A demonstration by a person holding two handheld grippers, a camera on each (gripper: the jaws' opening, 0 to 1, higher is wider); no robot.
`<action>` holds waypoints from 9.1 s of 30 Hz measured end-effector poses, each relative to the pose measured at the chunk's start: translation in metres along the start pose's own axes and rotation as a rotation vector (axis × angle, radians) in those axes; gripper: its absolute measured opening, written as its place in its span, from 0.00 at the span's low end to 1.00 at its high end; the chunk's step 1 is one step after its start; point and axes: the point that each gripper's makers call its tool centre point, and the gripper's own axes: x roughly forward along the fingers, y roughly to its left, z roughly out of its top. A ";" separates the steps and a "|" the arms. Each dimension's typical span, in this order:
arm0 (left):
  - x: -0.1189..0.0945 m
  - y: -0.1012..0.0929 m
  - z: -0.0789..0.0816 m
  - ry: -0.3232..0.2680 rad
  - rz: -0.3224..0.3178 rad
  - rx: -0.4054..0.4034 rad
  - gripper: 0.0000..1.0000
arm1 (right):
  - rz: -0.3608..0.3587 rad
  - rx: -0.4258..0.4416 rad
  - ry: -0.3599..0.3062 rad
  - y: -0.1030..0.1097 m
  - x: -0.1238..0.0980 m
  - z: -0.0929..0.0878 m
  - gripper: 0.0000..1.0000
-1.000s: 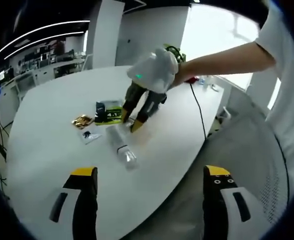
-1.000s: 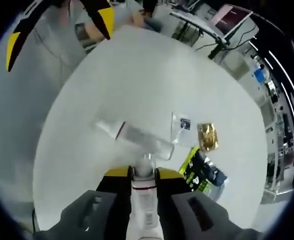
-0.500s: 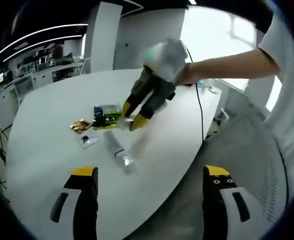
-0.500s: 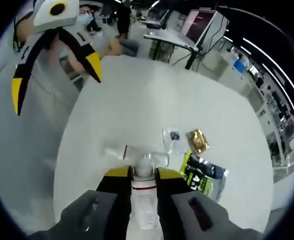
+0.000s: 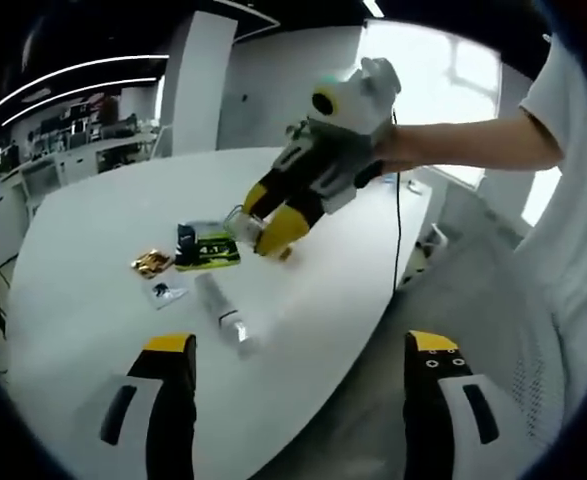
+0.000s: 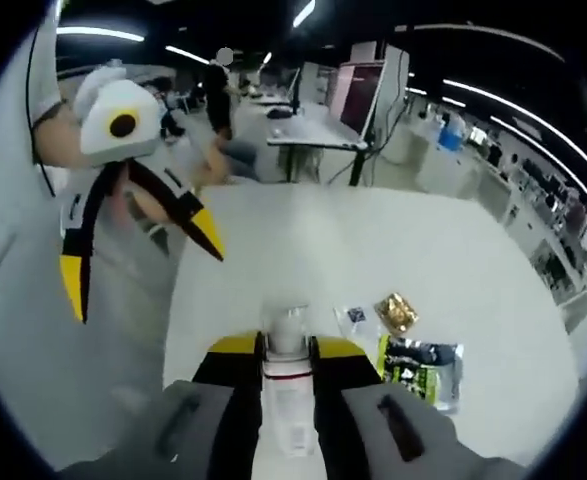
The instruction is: Arrange the skincare products in the storage area until every visible bottle or jar stands upright without overlapping.
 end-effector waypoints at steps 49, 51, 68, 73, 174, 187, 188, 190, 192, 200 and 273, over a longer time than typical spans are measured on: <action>-0.022 -0.067 0.073 -0.263 -0.414 0.048 0.34 | 0.120 0.485 -0.696 0.080 -0.087 0.092 0.18; -0.022 -0.070 0.074 -0.267 -0.427 0.051 0.32 | 0.121 0.489 -0.701 0.081 -0.089 0.092 0.18; -0.017 -0.087 0.078 -0.268 -0.479 0.122 0.20 | 0.083 0.500 -0.719 0.091 -0.099 0.089 0.18; -0.011 -0.086 0.078 -0.239 -0.471 0.154 0.19 | 0.059 0.478 -0.698 0.090 -0.098 0.086 0.19; 0.238 -0.066 0.030 0.106 -0.260 0.377 0.19 | -0.177 0.242 -0.070 -0.012 -0.091 -0.158 0.21; 0.241 -0.056 0.034 0.102 -0.237 0.382 0.19 | -0.189 0.196 -0.051 -0.023 -0.089 -0.163 0.20; 0.242 -0.053 0.035 0.101 -0.235 0.379 0.19 | -0.188 0.196 -0.054 -0.025 -0.089 -0.164 0.20; 0.243 -0.047 0.036 0.101 -0.226 0.377 0.19 | -0.186 0.199 -0.061 -0.031 -0.088 -0.165 0.20; 0.245 -0.044 0.036 0.103 -0.219 0.377 0.18 | -0.183 0.199 -0.066 -0.035 -0.088 -0.165 0.20; 0.254 -0.033 0.038 0.107 -0.190 0.366 0.16 | -0.169 0.165 -0.055 -0.054 -0.088 -0.168 0.20; 0.229 -0.028 0.050 0.121 -0.143 0.334 0.29 | -0.300 0.302 -0.042 -0.052 -0.123 -0.175 0.47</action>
